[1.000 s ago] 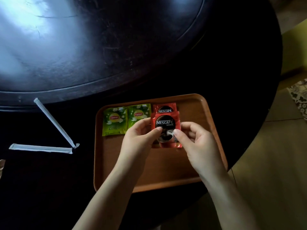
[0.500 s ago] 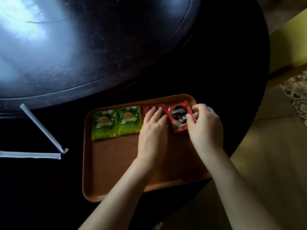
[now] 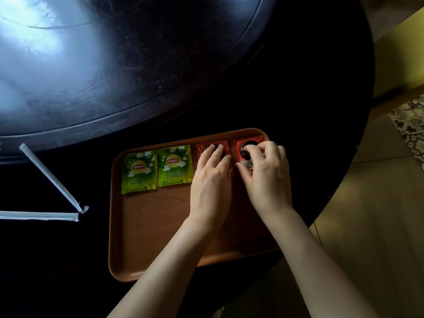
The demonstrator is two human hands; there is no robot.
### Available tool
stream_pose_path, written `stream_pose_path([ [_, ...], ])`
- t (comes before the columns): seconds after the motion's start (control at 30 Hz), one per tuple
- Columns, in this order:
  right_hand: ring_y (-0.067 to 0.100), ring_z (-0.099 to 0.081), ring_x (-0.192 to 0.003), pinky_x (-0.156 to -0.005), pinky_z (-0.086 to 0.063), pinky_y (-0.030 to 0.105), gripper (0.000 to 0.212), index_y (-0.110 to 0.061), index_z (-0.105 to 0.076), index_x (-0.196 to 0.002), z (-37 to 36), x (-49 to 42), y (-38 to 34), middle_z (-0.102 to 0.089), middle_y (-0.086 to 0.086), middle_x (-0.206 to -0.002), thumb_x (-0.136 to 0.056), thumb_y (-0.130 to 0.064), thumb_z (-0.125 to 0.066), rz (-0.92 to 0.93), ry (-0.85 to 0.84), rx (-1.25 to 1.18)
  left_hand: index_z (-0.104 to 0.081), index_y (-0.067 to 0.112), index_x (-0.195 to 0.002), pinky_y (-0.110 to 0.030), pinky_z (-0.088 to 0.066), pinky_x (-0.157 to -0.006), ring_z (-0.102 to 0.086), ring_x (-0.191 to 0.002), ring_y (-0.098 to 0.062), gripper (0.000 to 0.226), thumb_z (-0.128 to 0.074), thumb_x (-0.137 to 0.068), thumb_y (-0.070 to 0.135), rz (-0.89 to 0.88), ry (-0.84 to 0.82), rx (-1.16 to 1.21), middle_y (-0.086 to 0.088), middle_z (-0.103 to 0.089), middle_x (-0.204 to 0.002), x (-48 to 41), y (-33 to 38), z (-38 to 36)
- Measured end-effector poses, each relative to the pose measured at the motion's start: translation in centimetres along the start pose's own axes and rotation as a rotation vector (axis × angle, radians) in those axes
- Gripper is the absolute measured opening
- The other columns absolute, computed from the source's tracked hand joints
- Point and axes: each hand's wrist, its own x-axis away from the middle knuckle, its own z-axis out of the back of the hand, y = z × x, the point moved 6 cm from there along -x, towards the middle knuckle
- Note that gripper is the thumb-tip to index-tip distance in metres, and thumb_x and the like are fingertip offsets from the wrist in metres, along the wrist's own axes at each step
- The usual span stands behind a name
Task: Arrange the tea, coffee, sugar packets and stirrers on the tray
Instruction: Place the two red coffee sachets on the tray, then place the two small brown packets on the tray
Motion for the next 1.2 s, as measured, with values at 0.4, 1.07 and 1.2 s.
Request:
stream_pose_path([
  [0.4, 0.033, -0.054, -0.091, -0.077, -0.050, 0.039, 0.026, -0.008, -0.061, -0.105, -0.1, -0.4, -0.3, -0.058, 0.017, -0.097, -0.080, -0.014, -0.064, -0.012, 0.028, -0.042, -0.075, 0.002, -0.097, -0.045, -0.054, -0.091, -0.064, -0.113, -0.038, 0.025, -0.058, -0.082, 0.010, -0.024, -0.033, -0.001, -0.021, -0.072, -0.113, -0.2, 0.4, 0.4],
  [1.07, 0.024, -0.050, -0.106, -0.091, -0.045, 0.038, 0.025, -0.014, -0.056, -0.109, -3.9, 3.7, -21.7, -0.059, 0.005, -0.108, -0.086, -0.025, -0.055, 0.428, -0.546, -0.269, -0.077, 0.010, -0.098, -0.027, -0.044, -0.086, -0.071, -0.097, -0.026, 0.021, -0.076, -0.078, 0.005, 0.517, -0.081, -0.084, -0.005, -0.077, -0.100, 10.9, -18.3, 16.6],
  [1.2, 0.028, -0.054, -0.095, -0.079, -0.051, 0.044, 0.021, -0.010, -0.059, -0.099, -6.0, 6.0, -27.1, -0.060, 0.009, -0.099, -0.081, -0.020, -0.061, 0.549, -0.510, -0.282, -0.076, 0.009, -0.103, -0.030, -0.043, -0.094, -0.066, -0.109, -0.028, 0.021, -0.072, -0.083, 0.009, 0.656, 0.049, -0.124, -0.009, -0.073, -0.112, 13.8, -22.6, 19.5],
])
